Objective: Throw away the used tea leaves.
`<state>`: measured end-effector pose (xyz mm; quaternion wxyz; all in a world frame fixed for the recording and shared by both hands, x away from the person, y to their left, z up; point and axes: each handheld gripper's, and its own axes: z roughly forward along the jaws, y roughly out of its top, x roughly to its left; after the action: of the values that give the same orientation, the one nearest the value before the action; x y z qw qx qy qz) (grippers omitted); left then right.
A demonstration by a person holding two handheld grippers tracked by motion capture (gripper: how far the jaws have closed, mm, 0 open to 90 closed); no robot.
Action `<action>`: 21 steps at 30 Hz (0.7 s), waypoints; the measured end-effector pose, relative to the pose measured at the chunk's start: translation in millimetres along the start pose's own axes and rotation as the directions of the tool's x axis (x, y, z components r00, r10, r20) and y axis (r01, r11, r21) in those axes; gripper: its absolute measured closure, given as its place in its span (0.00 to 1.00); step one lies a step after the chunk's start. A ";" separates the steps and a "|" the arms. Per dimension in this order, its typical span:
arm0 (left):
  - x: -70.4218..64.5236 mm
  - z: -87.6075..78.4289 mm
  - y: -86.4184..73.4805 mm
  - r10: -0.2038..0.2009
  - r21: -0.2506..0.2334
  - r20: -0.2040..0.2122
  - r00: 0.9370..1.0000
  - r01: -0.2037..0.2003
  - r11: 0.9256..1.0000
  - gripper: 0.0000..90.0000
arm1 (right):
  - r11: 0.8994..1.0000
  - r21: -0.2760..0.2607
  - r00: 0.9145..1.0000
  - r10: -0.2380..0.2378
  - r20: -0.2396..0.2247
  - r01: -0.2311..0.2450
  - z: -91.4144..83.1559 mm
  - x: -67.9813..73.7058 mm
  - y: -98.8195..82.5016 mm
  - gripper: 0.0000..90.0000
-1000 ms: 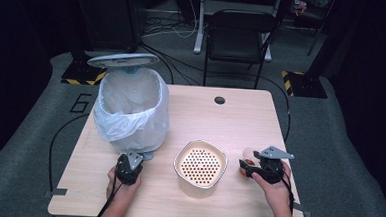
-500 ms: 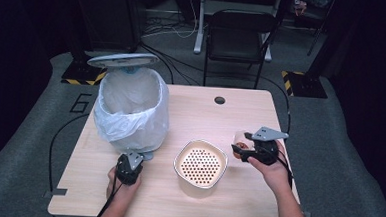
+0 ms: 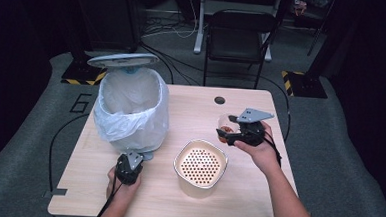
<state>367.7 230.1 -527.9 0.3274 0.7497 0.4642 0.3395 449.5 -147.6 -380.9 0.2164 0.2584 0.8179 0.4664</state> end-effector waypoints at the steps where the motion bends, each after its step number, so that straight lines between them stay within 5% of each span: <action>1: 0.2 0.1 0.1 0.003 0.000 -0.002 1.000 -0.003 1.000 0.99 | 1.000 -0.001 1.000 -0.008 0.005 0.008 1.6 0.0 1.5 0.35; 21: 0.1 0.0 0.0 0.000 0.000 0.001 1.000 0.000 1.000 0.99 | 0.999 -0.013 0.996 -0.030 -0.086 0.029 27.7 -0.9 10.5 0.34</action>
<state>367.8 230.2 -527.9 0.3278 0.7497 0.4641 0.3394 469.0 -125.5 -384.6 0.1893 0.2246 0.8274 0.4786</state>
